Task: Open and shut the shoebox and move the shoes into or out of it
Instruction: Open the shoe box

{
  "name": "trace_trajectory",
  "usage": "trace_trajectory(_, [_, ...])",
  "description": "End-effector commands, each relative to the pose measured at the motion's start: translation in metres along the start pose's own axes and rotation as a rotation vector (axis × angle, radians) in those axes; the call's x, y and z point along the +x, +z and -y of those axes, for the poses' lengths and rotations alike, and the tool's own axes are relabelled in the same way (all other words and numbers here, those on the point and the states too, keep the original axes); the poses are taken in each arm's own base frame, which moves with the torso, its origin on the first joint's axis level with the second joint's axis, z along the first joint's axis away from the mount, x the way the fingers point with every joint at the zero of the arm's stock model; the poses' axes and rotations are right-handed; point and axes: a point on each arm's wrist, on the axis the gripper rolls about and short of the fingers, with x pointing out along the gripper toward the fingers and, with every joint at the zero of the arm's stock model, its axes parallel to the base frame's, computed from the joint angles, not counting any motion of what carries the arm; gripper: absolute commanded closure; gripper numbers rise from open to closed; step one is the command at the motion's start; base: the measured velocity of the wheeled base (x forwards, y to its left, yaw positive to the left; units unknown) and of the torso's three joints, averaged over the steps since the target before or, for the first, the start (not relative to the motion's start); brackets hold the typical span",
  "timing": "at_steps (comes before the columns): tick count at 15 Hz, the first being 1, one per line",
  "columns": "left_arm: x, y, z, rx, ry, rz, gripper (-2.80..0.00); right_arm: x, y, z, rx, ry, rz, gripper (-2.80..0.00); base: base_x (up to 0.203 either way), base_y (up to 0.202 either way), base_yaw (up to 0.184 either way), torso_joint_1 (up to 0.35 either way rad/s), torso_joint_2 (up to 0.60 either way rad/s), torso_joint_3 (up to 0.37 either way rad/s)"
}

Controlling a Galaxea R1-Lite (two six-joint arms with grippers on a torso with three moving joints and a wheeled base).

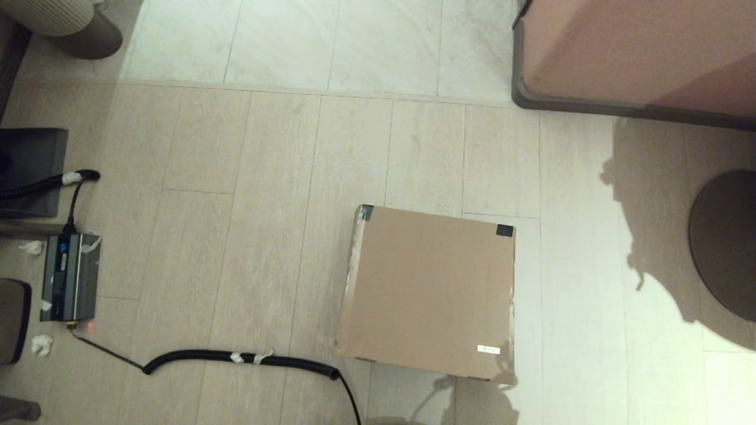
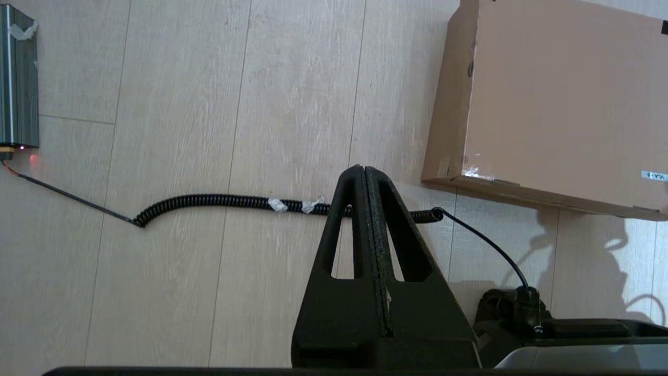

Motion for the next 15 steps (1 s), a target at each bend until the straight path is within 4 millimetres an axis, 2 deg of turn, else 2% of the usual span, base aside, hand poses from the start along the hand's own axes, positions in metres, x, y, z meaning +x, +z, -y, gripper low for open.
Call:
trace_trajectory(1, [0.001,-0.005,0.000,-0.001,0.001,-0.024,0.00,0.000,0.000,0.000,-0.006,0.000,-0.002,0.00,0.000,0.000,0.000,0.000,0.00,0.000])
trace_trajectory(3, [0.001,-0.005,0.000,0.001,-0.001,-0.015,0.00,0.000,0.002,0.000,-0.039,0.004,0.006,0.00,0.000,0.000,0.000,0.000,0.00,0.000])
trace_trajectory(4, [0.000,0.002,0.000,0.004,-0.009,0.011,0.00,-0.003,0.012,-0.002,-0.042,0.012,0.034,0.00,0.000,0.000,0.000,0.000,0.00,0.000])
trace_trajectory(6, [-0.004,0.038,0.004,-0.010,-0.053,0.062,0.00,-0.004,0.044,-0.007,-0.016,0.019,0.029,0.00,0.000,0.000,0.000,0.000,0.00,0.000])
trace_trajectory(8, [0.013,0.073,0.007,-0.074,-0.100,-0.021,0.00,0.013,0.071,-0.012,0.055,0.017,-0.080,0.00,0.000,0.000,0.000,0.000,0.00,0.000])
trace_trajectory(11, [0.076,0.098,0.014,-0.231,-0.200,-0.298,0.00,0.061,0.092,-0.019,0.132,0.071,-0.330,0.00,0.000,0.000,0.000,0.000,0.00,0.000])
trace_trajectory(13, [0.121,0.100,0.019,-0.319,-0.307,-0.431,0.00,0.097,0.095,-0.023,0.184,0.138,-0.486,0.00,0.000,0.000,0.000,0.000,0.00,0.000])
trace_trajectory(15, [0.162,0.090,0.025,-0.378,-0.393,-0.544,0.00,0.136,0.090,-0.027,0.241,0.233,-0.605,0.00,0.000,0.000,0.000,0.000,0.00,0.000])
